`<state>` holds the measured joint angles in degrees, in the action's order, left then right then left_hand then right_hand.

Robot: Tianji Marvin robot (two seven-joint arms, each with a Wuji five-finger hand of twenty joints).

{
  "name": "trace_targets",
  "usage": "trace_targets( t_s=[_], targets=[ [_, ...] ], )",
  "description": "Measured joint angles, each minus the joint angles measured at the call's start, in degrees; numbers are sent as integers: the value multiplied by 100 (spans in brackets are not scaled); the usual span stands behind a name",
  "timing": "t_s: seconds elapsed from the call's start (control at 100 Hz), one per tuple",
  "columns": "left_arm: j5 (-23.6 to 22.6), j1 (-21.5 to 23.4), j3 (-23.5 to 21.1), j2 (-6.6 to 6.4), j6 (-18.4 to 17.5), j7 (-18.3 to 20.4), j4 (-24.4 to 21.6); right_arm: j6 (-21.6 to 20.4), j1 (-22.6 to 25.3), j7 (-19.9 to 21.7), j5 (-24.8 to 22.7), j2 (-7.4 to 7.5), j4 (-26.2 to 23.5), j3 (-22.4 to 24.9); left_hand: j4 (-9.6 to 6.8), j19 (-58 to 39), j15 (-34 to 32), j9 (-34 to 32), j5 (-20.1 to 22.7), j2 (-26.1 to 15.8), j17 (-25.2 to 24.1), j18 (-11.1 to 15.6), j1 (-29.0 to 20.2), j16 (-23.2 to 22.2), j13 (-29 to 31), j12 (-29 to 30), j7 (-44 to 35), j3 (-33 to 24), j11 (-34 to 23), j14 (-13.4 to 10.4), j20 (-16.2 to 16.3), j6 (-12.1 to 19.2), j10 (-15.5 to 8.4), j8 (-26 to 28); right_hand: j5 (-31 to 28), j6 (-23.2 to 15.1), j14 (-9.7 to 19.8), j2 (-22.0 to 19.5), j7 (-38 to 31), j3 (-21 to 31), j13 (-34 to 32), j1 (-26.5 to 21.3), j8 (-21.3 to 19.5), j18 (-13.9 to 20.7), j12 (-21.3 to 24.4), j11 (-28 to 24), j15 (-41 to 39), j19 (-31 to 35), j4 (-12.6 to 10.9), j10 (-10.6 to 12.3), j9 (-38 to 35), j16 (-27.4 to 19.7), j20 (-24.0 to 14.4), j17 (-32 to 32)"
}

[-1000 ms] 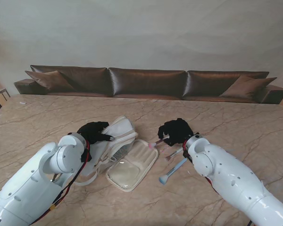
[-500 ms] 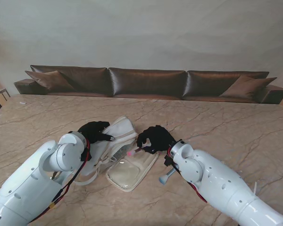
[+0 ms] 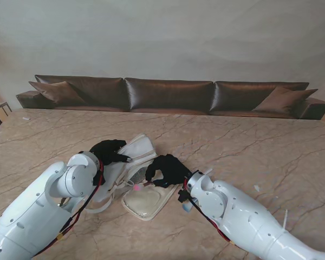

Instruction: Pack the cosmetics bag

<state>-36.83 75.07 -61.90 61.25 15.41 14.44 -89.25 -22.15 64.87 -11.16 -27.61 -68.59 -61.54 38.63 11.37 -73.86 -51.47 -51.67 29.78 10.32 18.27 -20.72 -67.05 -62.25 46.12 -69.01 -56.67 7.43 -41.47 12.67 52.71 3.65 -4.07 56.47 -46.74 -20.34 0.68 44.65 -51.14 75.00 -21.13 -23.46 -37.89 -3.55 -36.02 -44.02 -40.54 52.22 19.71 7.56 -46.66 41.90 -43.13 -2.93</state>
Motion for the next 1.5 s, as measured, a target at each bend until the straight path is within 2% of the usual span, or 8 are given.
trace_targets(
  t_s=[0.2,0.41,0.98,1.34,1.4,1.5],
  targets=[
    [-9,2,-7,-2,0,21,-5,-247,-6,69,201,-92,229,-172,0,0,2,0,-9,-1,0,0,0,0,0,-1,0,1,0,0,0,0,-6,0,-53,70,0,0,1,0,66,0,79,0,0,0,71,-27,-1,-12,11,0,-1,141],
    [-10,-1,-4,-8,0,64,-7,-387,-26,-18,66,-142,392,-300,-1,0,5,2,-58,-54,0,1,0,0,0,-1,-11,7,0,-1,0,1,-31,5,-54,73,0,0,1,0,172,0,81,5,0,0,68,-51,-1,-15,137,0,-69,147],
    [-13,0,6,-10,-8,57,-7,-476,-178,-137,-159,-140,646,-331,-1,0,5,3,-59,-55,-1,3,0,0,0,-1,-11,10,0,-1,0,2,-39,7,-55,74,0,0,1,0,205,0,83,14,10,1,-53,-53,-1,-16,82,1,-163,152],
    [-18,0,8,-14,-18,69,-15,-318,-216,-176,-817,30,413,-310,-1,0,5,3,-59,-56,-1,3,0,0,0,-1,-11,12,0,-1,0,3,-41,8,-60,74,0,0,1,0,204,0,83,14,10,1,-57,0,-1,-16,82,1,-269,151],
    [-18,2,8,-14,-18,70,-17,-226,-234,-293,-1005,50,406,-335,-1,0,5,3,-59,-56,-1,3,0,0,0,-1,-11,12,0,-1,0,3,-41,8,-80,74,0,0,1,1,127,0,182,14,36,1,-57,39,-1,-16,82,1,-271,125],
    [-19,4,8,-16,-19,81,-22,-82,-235,-309,-965,70,354,-326,-1,1,5,3,-59,-56,-1,4,0,0,0,-1,-11,12,0,-1,0,3,-41,10,-210,74,0,136,6,2,106,0,429,4,44,1,-57,49,-1,-16,81,1,-276,75]
  ],
)
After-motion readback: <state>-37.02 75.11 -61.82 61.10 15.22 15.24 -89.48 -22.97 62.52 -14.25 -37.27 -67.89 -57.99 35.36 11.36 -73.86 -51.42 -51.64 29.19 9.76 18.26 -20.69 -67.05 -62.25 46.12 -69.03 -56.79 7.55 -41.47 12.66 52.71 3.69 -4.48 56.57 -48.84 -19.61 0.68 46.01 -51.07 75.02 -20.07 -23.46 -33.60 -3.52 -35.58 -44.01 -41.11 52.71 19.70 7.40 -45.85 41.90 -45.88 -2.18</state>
